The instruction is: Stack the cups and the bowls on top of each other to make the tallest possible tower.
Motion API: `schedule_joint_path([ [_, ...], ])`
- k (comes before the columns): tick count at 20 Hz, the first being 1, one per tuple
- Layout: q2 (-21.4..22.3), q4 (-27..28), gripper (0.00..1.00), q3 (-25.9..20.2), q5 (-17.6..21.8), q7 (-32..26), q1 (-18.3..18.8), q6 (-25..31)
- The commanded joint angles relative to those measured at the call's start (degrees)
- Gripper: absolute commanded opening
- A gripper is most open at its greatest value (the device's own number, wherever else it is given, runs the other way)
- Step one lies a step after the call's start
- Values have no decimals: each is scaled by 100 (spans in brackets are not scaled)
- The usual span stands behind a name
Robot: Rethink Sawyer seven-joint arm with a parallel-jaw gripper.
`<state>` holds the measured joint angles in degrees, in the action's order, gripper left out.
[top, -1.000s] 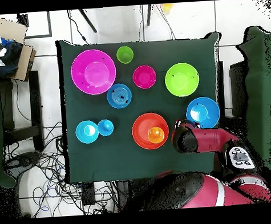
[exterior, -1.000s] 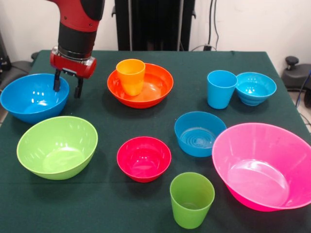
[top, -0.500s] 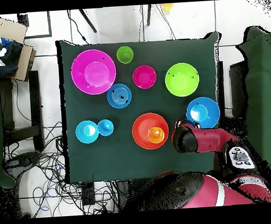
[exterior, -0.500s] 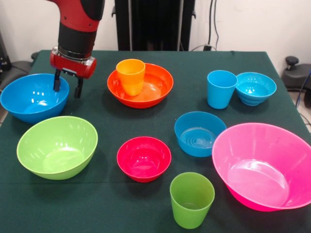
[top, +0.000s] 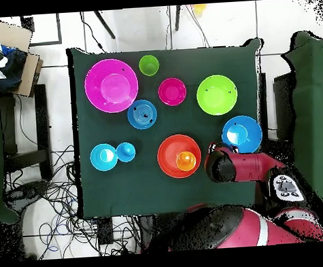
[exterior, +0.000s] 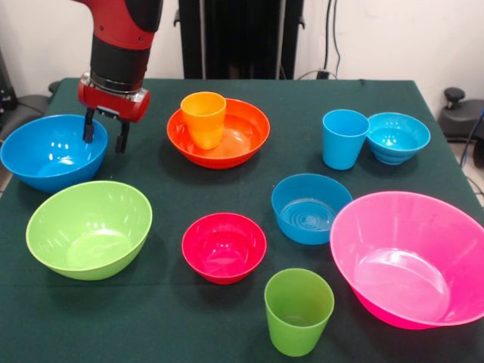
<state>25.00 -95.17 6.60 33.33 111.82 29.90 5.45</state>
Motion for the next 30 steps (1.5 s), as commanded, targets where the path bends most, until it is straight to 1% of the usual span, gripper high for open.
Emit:
schedule_joint_path([
  [1, 2, 148, 100, -594, -119, 382, -22, 55],
  [21, 17, 137, 100, -594, -173, 387, -20, 164],
  [22, 18, 137, 0, -597, -176, 385, -21, 173],
  [30, 32, 123, 0, -635, -182, 360, 14, 228],
])
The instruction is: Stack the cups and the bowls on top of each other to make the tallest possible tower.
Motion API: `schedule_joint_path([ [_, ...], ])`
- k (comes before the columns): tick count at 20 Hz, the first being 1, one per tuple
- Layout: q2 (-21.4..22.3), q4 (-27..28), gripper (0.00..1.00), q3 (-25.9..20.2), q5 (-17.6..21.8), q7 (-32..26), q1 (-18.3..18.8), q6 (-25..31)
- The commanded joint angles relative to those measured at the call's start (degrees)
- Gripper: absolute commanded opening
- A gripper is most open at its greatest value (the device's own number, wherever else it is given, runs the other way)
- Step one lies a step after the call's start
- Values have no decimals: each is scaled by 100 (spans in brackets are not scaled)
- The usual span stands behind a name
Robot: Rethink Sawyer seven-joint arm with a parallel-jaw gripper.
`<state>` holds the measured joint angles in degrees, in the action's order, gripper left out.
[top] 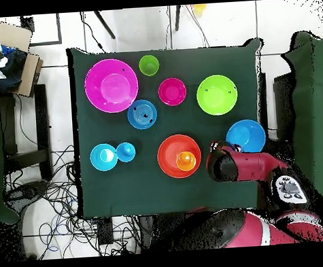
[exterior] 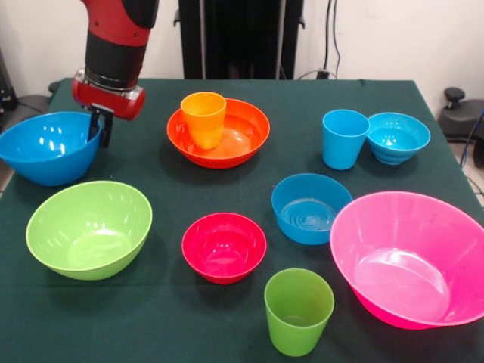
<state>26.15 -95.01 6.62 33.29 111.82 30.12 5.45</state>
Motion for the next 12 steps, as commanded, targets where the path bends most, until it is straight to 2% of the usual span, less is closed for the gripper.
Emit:
schedule_joint_path([
  [1, -83, 111, 0, -633, -181, 362, -13, 234],
  [12, -2, -5, 0, -559, -216, 439, -72, 249],
])
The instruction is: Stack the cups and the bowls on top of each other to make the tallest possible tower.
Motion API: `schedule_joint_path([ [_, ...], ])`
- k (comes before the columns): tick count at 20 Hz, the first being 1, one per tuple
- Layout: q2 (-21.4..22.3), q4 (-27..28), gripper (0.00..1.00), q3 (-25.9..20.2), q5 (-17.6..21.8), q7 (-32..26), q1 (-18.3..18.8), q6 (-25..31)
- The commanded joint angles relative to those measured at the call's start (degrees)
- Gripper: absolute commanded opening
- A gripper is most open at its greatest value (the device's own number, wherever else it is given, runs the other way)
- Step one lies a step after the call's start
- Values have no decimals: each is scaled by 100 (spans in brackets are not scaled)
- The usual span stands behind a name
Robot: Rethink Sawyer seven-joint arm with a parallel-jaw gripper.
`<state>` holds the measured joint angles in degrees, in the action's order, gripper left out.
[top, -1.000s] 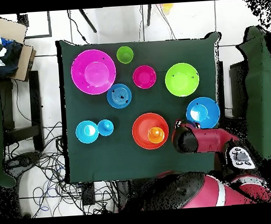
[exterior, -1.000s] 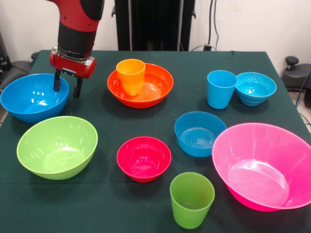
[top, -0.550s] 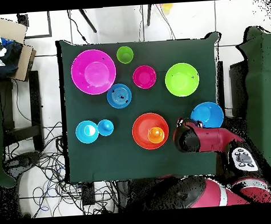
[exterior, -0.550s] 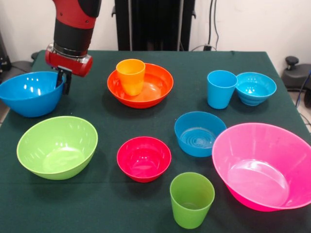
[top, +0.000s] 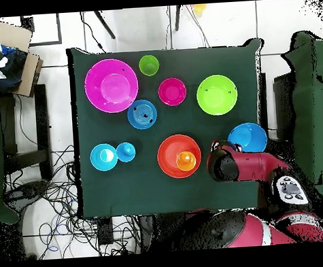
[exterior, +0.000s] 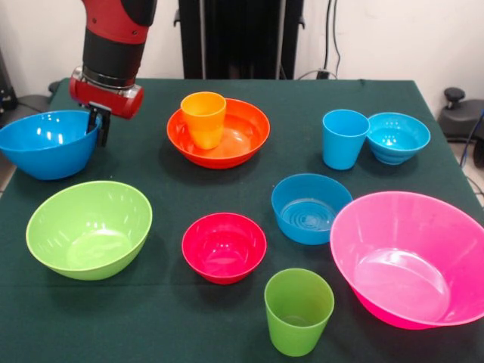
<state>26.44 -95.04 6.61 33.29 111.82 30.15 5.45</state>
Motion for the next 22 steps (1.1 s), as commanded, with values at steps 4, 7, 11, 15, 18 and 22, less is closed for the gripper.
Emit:
schedule_joint_path([
  [4, 193, -217, 0, -473, -274, 488, -154, 392],
  [7, 574, -537, 0, -455, -354, 428, -179, 690],
  [11, 1646, -1230, 0, -403, -631, 79, -230, 1656],
  [15, 2247, -1466, 0, -331, -883, -210, -315, 2475],
  [18, 2299, -1444, 0, -391, -911, -254, -304, 2678],
  [22, 2366, -1490, 0, -453, -875, -233, -256, 2741],
])
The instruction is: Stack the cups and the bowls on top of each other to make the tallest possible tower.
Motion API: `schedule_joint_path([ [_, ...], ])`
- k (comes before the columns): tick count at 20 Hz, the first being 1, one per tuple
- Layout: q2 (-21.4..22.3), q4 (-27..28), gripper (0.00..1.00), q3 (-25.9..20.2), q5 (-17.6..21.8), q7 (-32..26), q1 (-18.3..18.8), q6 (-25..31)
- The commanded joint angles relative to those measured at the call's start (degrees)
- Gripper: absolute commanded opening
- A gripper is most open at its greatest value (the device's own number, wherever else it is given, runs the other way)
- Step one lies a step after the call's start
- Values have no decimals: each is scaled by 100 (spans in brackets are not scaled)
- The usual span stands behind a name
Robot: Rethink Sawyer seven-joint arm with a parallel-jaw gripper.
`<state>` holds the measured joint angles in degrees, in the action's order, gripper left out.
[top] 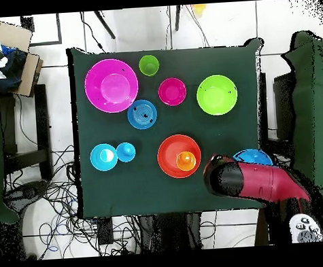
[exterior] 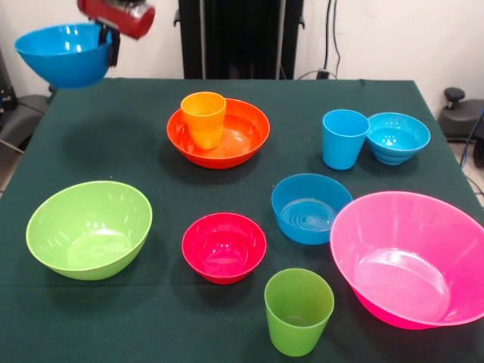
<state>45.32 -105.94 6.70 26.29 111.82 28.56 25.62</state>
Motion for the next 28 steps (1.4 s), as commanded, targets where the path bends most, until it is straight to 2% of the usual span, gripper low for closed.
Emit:
schedule_joint_path([
  [1, 504, -425, 0, -481, -166, -255, -49, 718],
  [8, 491, -513, 0, -557, -109, -237, 98, 614],
  [15, 474, -604, 0, -606, -140, -124, 68, 584],
  [28, 434, -764, 0, -620, -672, 488, -451, 650],
])
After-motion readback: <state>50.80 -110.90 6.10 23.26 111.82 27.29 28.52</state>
